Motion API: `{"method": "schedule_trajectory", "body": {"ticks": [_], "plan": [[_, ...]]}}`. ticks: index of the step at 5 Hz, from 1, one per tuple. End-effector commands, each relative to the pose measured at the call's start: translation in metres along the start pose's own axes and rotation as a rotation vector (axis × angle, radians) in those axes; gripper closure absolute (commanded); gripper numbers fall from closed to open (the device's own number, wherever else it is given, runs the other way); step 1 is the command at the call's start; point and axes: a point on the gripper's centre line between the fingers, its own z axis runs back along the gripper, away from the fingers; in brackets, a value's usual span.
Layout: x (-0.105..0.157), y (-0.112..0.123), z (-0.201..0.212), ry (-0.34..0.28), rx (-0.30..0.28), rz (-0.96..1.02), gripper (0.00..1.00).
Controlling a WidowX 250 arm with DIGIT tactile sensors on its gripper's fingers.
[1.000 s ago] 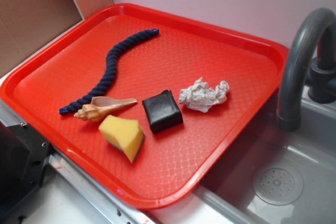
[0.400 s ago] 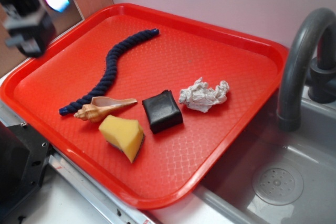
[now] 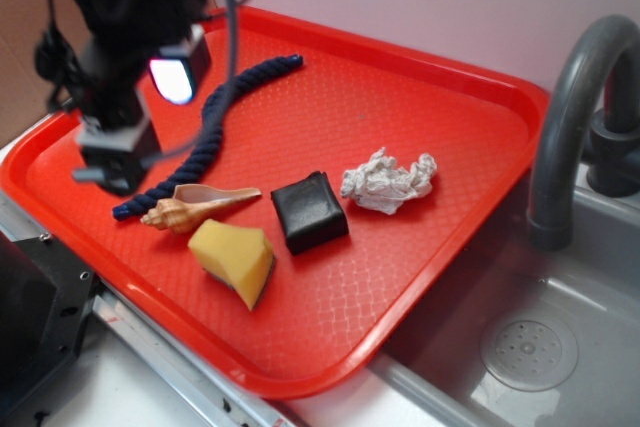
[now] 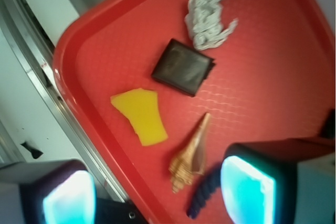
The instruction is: Grab the green sponge.
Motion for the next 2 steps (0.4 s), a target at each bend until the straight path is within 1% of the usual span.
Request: {"method": "schedule_trajectory", "body": {"ticks": [1, 2], "plan": [[0.010, -0.010, -0.033, 0.050, 0.024, -0.026, 0.00], [0.015, -0.011, -0.059, 0.077, 0.002, -0.047, 0.00]]}}
